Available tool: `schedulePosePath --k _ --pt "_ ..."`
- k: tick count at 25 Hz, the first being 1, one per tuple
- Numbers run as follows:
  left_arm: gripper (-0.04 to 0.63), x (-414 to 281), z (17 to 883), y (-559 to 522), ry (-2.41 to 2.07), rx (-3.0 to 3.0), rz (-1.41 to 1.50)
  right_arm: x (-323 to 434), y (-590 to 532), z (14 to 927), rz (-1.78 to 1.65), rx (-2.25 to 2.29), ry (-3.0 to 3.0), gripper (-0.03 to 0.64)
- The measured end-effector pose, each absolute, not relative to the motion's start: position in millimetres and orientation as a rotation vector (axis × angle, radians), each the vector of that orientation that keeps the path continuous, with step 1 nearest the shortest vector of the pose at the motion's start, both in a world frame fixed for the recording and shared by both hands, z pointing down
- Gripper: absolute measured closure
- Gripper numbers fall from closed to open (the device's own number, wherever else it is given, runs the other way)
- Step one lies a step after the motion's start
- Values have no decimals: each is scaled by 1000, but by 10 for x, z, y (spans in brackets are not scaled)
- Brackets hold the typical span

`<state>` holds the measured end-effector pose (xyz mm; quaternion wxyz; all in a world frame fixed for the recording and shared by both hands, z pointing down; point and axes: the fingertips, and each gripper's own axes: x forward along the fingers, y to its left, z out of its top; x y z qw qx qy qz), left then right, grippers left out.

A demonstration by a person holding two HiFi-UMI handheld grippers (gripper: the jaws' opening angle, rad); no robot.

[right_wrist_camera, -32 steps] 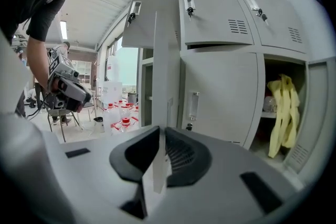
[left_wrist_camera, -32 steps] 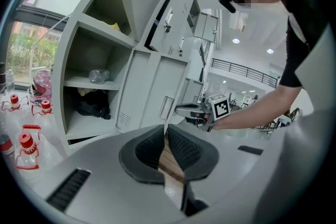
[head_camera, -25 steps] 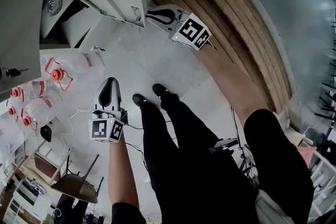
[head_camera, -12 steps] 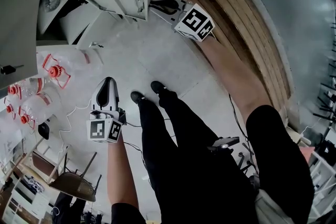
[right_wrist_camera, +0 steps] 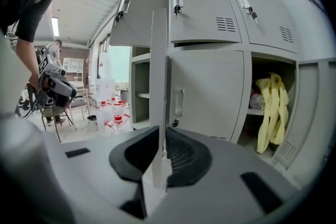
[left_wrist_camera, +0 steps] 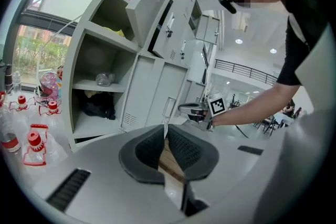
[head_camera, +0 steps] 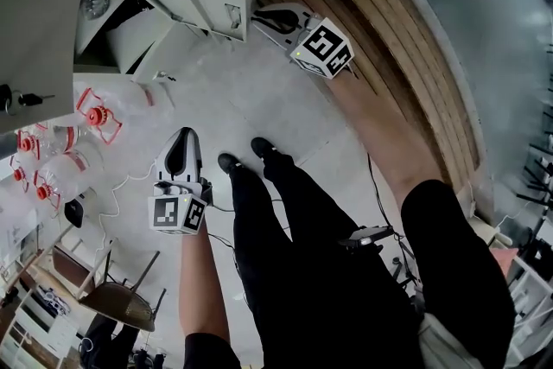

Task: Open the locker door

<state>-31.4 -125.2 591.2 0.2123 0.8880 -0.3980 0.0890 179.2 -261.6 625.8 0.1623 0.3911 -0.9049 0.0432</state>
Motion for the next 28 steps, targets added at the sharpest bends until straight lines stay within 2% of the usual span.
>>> schedulePosePath --k 7,15,19,28 --pt "575 -322 5454 -1038 -1113 2501 223 1661 -2008 5834 186 1098 -2655 566" --pt "575 -306 4316 -840 -1132 2641 152 1191 -1510 4375 74 1003 -2874 568" --pt "575 -377 3719 -368 -1121 2645 114 1041 -916 3770 89 984 -2916 569" --pt "575 -501 2765 177 -1213 2716 11 779 -240 2859 58 869 -3043 575"
